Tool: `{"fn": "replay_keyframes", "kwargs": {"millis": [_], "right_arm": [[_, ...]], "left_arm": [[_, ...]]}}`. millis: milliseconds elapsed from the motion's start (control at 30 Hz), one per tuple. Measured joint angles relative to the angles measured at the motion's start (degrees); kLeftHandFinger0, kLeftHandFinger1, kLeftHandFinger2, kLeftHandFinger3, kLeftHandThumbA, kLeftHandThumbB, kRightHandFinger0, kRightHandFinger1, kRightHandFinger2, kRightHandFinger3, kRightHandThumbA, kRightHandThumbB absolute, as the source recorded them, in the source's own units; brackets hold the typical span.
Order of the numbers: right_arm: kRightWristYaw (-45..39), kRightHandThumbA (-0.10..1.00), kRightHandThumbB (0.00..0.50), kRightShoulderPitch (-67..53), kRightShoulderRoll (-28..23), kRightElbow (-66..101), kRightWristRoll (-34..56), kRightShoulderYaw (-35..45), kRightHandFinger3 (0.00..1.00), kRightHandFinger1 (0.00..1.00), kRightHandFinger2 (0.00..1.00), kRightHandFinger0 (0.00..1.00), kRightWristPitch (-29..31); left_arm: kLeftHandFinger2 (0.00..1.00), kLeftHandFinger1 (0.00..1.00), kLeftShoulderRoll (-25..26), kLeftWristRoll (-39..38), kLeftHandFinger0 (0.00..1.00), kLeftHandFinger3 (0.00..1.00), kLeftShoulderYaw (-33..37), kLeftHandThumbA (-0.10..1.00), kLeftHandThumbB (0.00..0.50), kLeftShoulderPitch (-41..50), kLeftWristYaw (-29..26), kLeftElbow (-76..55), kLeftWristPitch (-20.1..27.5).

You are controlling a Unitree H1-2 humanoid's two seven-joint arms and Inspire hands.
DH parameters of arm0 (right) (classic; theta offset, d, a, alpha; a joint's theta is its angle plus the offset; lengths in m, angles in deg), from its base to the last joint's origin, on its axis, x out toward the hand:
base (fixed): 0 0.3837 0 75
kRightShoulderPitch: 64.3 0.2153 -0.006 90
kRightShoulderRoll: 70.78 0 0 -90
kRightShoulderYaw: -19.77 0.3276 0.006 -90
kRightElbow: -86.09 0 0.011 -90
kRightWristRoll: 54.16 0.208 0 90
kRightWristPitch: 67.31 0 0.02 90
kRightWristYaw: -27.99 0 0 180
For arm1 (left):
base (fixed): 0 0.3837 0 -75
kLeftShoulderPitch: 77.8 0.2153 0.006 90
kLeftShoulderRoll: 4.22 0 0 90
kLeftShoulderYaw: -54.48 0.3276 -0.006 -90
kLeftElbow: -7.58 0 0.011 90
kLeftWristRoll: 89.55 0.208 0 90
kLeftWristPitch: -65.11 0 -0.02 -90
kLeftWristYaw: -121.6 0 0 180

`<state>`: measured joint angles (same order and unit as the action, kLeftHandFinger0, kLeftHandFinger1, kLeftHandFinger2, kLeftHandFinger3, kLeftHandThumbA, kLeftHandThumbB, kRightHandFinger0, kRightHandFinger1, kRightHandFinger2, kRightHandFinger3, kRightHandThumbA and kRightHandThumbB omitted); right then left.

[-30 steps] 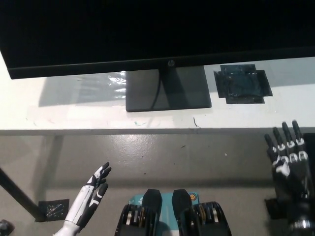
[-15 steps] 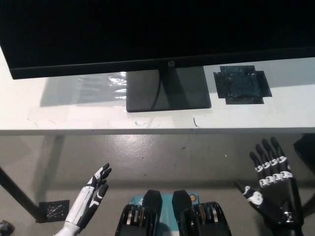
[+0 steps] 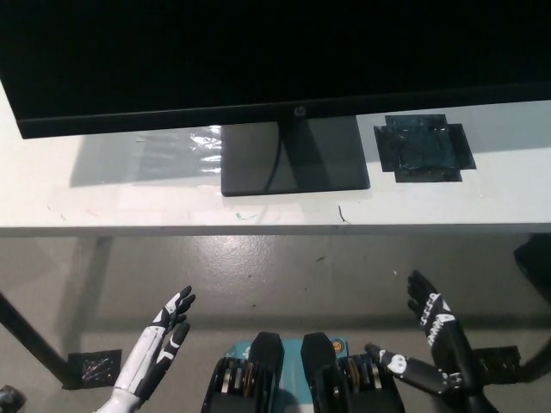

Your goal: The monitor is being placed at the center of the desk and the robot uses its right hand to grab on the right side of the monitor and tilt the angle of the montior sideways.

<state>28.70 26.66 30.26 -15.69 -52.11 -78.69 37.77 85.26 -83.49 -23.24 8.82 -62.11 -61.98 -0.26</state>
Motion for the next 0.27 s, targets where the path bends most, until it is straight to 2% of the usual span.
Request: {"fn": "replay_keyframes", "kwargs": {"millis": [133, 267], "right_arm": [[5.2, 1.00, 0.346, 1.5, -1.9, -2.8, -4.5, -4.0, 1.00, 1.00, 1.00, 1.00, 1.4], [9.2, 1.00, 0.359, 2.7, -3.0, -4.4, -7.2, -7.0, 1.00, 1.00, 1.00, 1.00, 2.5]], "left_arm": [[1.00, 1.00, 0.0, 0.0, 1.00, 1.00, 0.0, 1.00, 0.302, 0.0, 0.0, 0.0, 0.0], [1.00, 1.00, 0.0, 0.0, 1.00, 1.00, 0.0, 1.00, 0.299, 0.0, 0.0, 0.0, 0.0]]}}
